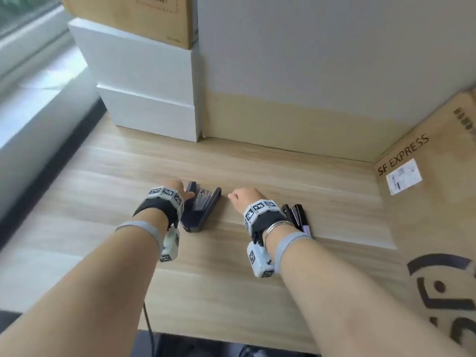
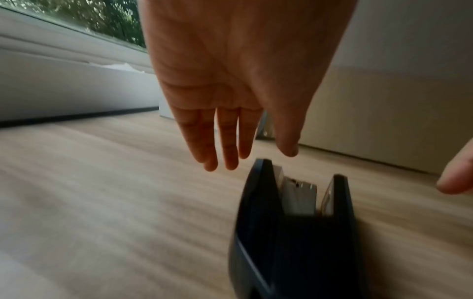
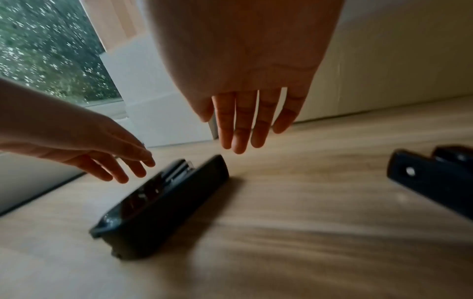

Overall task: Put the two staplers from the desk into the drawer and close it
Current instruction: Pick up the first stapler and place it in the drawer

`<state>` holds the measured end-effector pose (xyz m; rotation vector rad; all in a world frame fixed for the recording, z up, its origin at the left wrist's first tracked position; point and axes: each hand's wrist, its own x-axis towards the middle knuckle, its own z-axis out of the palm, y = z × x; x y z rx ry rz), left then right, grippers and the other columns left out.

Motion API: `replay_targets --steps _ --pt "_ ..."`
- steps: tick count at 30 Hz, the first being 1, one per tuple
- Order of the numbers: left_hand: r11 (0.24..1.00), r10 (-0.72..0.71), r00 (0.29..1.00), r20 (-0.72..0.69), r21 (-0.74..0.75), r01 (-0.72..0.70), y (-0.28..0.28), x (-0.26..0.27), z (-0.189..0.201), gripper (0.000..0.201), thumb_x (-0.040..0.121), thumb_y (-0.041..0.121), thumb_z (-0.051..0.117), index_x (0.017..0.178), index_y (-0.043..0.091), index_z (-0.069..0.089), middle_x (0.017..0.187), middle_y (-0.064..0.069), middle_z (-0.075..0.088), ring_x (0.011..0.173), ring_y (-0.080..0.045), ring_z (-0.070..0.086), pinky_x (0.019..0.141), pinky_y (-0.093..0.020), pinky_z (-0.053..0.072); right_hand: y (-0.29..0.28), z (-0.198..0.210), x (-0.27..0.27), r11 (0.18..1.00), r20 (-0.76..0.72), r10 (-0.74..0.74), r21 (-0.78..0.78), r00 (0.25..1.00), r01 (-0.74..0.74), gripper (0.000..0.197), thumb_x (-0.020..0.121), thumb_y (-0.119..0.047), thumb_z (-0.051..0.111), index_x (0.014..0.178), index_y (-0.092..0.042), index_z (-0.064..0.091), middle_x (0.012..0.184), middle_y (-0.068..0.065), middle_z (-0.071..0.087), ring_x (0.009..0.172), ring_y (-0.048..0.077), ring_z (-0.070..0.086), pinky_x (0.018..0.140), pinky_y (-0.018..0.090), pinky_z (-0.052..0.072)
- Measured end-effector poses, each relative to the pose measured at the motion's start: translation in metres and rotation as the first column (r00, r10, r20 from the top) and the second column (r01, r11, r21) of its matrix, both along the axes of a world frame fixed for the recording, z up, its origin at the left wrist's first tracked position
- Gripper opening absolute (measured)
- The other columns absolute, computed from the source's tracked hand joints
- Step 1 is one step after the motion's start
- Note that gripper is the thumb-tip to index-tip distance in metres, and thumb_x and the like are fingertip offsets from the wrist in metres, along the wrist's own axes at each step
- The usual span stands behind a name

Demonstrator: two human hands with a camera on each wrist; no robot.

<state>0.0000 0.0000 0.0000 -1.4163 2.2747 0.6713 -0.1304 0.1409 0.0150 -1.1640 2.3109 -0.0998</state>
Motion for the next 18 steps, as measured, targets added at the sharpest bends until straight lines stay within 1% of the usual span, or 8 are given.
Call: replay_targets --steps 2,3,5,7,9,11,14,18 --pt "0.999 0.01 0.999 0.047 0.04 -0.012 0.002 -0.001 -0.015 0.055 0.089 0.048 0.048 0.114 0.0 0.061 0.114 -0.017 0.067 0.098 -0.031 0.061 0.075 -0.03 0.037 0.002 -0.015 -0.001 0.999 0.011 -0.007 0.042 1.0 0.006 0.041 0.099 -0.026 0.03 0.061 -0.015 0.042 0.087 0.014 0.059 0.08 0.027 0.049 0.071 0.029 0.037" --pt "0.998 0.01 0.998 0.06 0.065 -0.014 0.004 -0.002 -0.022 0.055 0.088 0.049 0.049 0.11 0.001 0.063 0.103 -0.017 0.068 0.088 -0.03 0.058 0.073 -0.03 0.038 0.005 -0.023 -0.002 0.998 0.008 -0.024 0.061 1.0 0.024 0.04 0.099 -0.025 0.03 0.062 -0.014 0.043 0.078 0.011 0.056 0.078 0.027 0.049 0.07 0.029 0.037" --pt "0.995 0.058 0.997 0.044 0.081 -0.062 0.01 -0.006 -0.031 0.054 0.085 0.049 0.054 0.106 0.001 0.064 0.088 -0.015 0.061 0.08 -0.028 0.054 0.071 -0.03 0.04 0.009 -0.037 -0.002 0.994 0.004 -0.038 0.098 0.999 0.037 0.038 0.098 -0.024 0.03 0.067 -0.01 0.048 0.071 0.009 0.05 0.077 0.027 0.049 0.068 0.029 0.036" --pt "0.993 0.095 0.995 0.021 0.063 -0.096 0.012 -0.01 -0.039 0.053 0.084 0.046 0.058 0.111 0.0 0.06 0.093 -0.017 0.063 0.086 -0.031 0.059 0.074 -0.034 0.045 0.011 -0.047 -0.003 0.994 0.007 -0.028 0.104 1.0 0.027 0.036 0.098 -0.024 0.03 0.087 -0.007 0.061 0.084 0.014 0.058 0.079 0.027 0.049 0.069 0.029 0.035" --pt "0.989 0.137 0.99 -0.006 0.059 -0.137 0.012 -0.014 -0.041 0.052 0.086 0.041 0.057 0.117 -0.001 0.056 0.111 -0.021 0.065 0.102 -0.035 0.062 0.083 -0.037 0.048 0.01 -0.053 -0.005 0.994 0.011 -0.014 0.107 1.0 0.013 0.038 0.098 -0.023 0.03 0.1 -0.006 0.064 0.101 0.017 0.064 0.082 0.028 0.05 0.07 0.029 0.035" --pt "0.983 0.166 0.986 -0.024 0.077 -0.164 0.013 -0.018 -0.044 0.05 0.089 0.037 0.054 0.12 -0.002 0.053 0.119 -0.023 0.063 0.108 -0.036 0.061 0.088 -0.038 0.048 0.011 -0.06 -0.007 0.993 0.023 -0.015 0.114 1.0 0.012 0.038 0.098 -0.022 0.03 0.101 -0.006 0.064 0.104 0.017 0.065 0.09 0.031 0.057 0.071 0.029 0.036" --pt "0.98 0.19 0.981 -0.03 0.059 -0.188 0.017 -0.021 -0.043 0.047 0.09 0.033 0.052 0.121 -0.003 0.052 0.12 -0.024 0.062 0.11 -0.037 0.06 0.088 -0.039 0.047 0.011 -0.068 -0.009 0.992 0.026 -0.013 0.129 1.0 0.009 0.034 0.097 -0.021 0.03 0.092 -0.007 0.06 0.092 0.016 0.06 0.09 0.031 0.057 0.07 0.029 0.037" --pt "0.968 0.245 0.967 -0.074 0.071 -0.24 0.027 -0.025 -0.042 0.042 0.093 0.025 0.047 0.123 -0.004 0.045 0.122 -0.026 0.059 0.112 -0.039 0.058 0.088 -0.041 0.046 0.012 -0.072 -0.011 0.993 0.028 0.004 0.114 1.0 -0.007 0.037 0.098 -0.024 0.031 0.107 -0.007 0.062 0.105 0.016 0.066 0.1 0.031 0.06 0.071 0.03 0.038"
